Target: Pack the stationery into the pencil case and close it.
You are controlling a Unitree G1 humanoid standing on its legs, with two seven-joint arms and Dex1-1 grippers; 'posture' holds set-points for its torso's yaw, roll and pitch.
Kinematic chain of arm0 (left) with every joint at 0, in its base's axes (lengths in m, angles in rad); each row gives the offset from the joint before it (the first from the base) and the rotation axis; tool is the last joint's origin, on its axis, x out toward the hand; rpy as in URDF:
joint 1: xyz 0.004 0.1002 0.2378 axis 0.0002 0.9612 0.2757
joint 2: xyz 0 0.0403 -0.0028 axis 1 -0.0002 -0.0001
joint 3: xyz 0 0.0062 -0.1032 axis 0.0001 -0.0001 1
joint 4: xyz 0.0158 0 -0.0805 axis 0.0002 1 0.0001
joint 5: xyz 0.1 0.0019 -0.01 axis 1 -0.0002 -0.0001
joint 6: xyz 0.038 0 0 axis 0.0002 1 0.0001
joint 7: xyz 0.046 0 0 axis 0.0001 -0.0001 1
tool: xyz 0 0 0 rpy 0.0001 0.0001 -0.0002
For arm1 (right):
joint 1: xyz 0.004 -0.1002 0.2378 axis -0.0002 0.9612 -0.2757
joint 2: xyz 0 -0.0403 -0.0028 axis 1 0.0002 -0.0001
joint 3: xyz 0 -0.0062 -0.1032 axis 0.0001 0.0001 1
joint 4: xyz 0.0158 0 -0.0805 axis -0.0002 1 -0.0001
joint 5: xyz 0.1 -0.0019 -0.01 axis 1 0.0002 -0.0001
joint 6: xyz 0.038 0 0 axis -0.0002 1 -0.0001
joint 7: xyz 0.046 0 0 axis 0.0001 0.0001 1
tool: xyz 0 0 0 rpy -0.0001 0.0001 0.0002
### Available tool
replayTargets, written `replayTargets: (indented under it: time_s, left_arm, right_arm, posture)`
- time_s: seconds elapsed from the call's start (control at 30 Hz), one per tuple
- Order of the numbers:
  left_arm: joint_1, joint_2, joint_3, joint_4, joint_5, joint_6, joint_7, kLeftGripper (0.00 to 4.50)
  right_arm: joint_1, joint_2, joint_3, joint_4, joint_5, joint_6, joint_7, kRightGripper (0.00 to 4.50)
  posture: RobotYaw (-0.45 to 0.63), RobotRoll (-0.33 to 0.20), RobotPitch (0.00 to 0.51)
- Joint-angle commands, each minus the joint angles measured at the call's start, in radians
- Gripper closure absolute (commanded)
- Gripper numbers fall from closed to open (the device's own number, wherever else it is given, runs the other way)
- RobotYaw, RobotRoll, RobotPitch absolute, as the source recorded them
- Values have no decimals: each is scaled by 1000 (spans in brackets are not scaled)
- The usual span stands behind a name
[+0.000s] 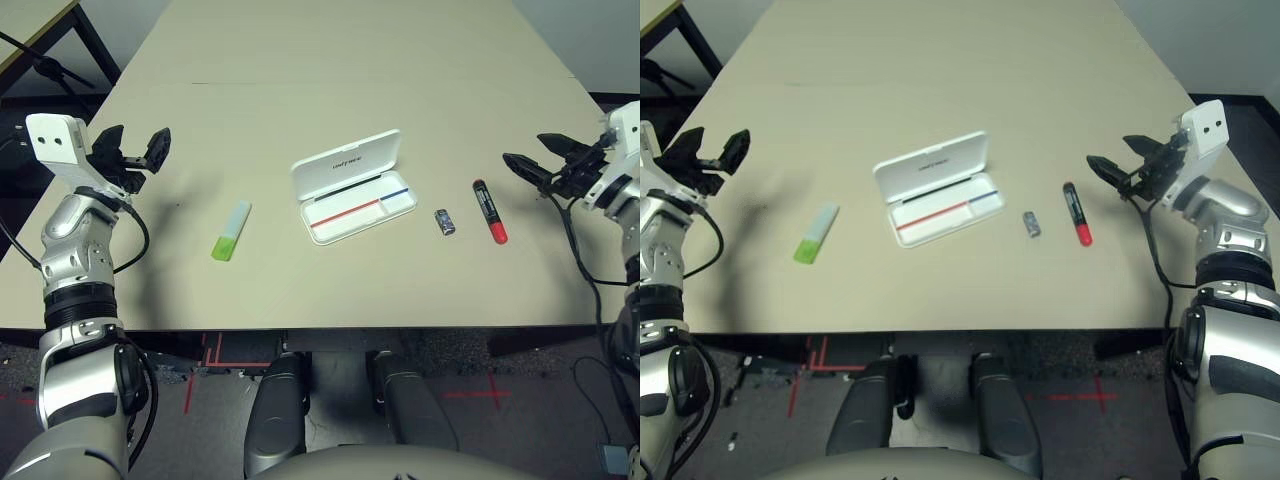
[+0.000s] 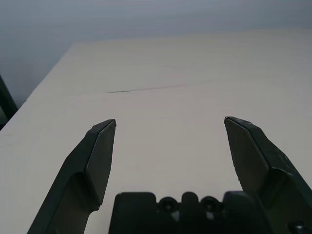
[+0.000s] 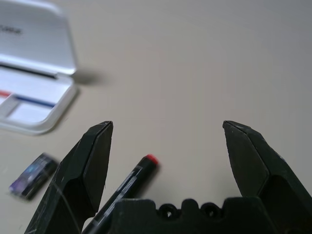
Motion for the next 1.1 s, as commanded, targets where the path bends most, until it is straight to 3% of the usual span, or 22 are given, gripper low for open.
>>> replayTargets:
  time_s: [0.03,0.3,0.43,0.57,0.83,1.1]
  left_arm:
    - [45,31,-22,-100,-14,71,-35,17]
    - [199,146,-125,-420,-45,296,-185,17]
    - [263,175,-156,-608,-165,489,-249,17]
    - [301,206,-221,-741,-207,604,-282,17]
    - [241,201,-389,-842,-197,702,-298,17]
    - [125,180,-576,-809,-85,699,-298,17]
  right_arm:
    - [25,-32,62,-69,-18,62,107,0]
    - [25,-42,120,-100,-53,95,144,0]
    - [15,-33,120,-82,-58,88,134,0]
    - [8,-23,123,-75,-63,87,124,0]
    - [12,-6,136,-63,-80,65,112,0]
    - [21,2,147,-72,-81,61,105,0]
  posture:
    - [28,0,134]
    - [51,0,140]
    - [62,0,145]
    - [68,0,147]
    - [70,0,146]
    - [58,0,143]
